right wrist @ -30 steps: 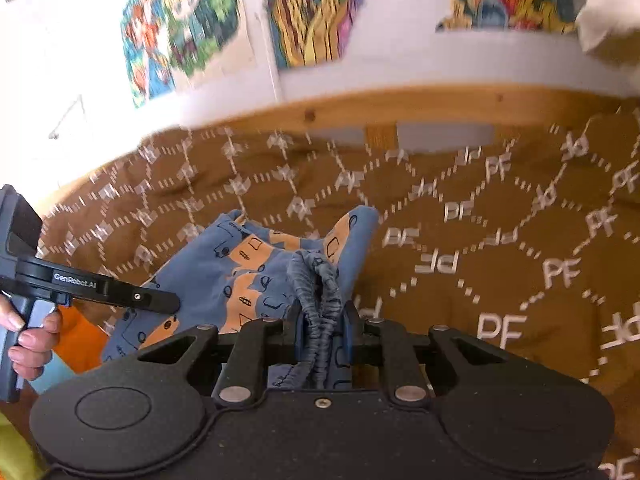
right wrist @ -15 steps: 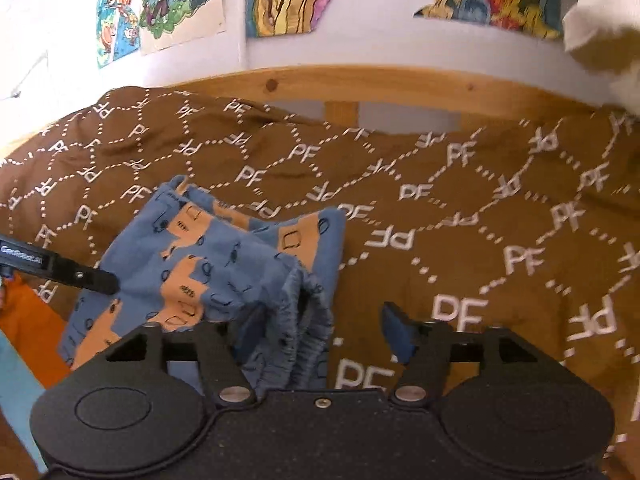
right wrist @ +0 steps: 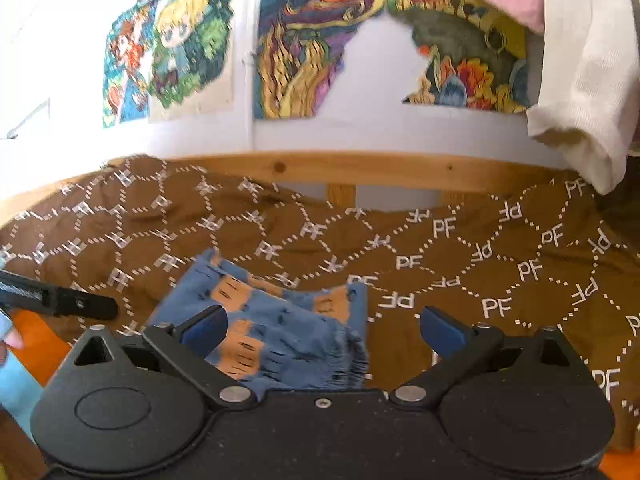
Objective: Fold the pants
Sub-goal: 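Open both grippers and pull them back from the folded pants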
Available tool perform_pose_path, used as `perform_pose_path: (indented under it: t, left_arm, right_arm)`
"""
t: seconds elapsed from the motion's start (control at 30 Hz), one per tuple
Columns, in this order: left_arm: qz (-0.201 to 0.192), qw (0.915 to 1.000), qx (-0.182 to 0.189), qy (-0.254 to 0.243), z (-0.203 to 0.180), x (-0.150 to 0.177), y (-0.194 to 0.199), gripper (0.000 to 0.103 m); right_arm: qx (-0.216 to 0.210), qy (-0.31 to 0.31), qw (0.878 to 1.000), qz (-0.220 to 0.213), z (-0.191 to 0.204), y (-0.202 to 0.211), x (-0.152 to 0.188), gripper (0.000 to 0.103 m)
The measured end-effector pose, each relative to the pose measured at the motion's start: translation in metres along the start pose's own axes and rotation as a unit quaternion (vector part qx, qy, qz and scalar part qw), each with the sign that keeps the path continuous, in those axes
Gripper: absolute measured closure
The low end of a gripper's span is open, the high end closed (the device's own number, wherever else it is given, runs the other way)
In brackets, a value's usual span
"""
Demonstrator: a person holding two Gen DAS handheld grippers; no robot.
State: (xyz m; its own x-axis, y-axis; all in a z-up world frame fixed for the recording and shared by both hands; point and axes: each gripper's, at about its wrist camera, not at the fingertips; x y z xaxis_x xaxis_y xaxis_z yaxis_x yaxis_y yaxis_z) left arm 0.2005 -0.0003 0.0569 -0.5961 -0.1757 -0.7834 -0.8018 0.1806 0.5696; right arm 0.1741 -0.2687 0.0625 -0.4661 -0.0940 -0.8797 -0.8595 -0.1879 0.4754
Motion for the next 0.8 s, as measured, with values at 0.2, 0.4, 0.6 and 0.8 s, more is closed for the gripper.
perform_pose_path:
  t: [0.2,0.4,0.6,0.8]
  left_arm:
    - [-0.021,0.9997,-0.001,-0.011,-0.011,0.008,0.031,0.0]
    - [-0.029,0.9995,-0.006,-0.015,-0.015,0.02,0.054,0.0]
    - [-0.014,0.9995,-0.011,-0.025,-0.015,0.043,0.073,0.0]
    - [-0.005,0.9992,-0.025,-0.032,-0.012,0.065,0.087,0.0]
  right_arm:
    - [0.012,0.008,0.999,-0.032,0.023,0.034,-0.004,0.001]
    - [0.035,-0.003,0.999,-0.032,0.037,0.063,0.001,0.001]
    - [0.053,-0.011,0.998,-0.028,0.05,0.09,0.013,0.001]
    - [0.07,-0.019,0.997,-0.022,0.058,0.108,0.024,0.001]
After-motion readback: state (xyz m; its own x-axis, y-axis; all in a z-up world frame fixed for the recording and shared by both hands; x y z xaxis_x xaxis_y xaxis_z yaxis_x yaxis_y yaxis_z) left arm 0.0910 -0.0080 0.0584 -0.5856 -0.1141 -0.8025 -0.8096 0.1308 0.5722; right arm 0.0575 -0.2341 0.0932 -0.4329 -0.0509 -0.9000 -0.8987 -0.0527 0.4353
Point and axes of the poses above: each gripper's, at about its wrist camera, not at the fingertips, and y roughly against the way its jaws point, z to its left, x to its underside, and after that the axes turned 7 degrees about y, right-handed
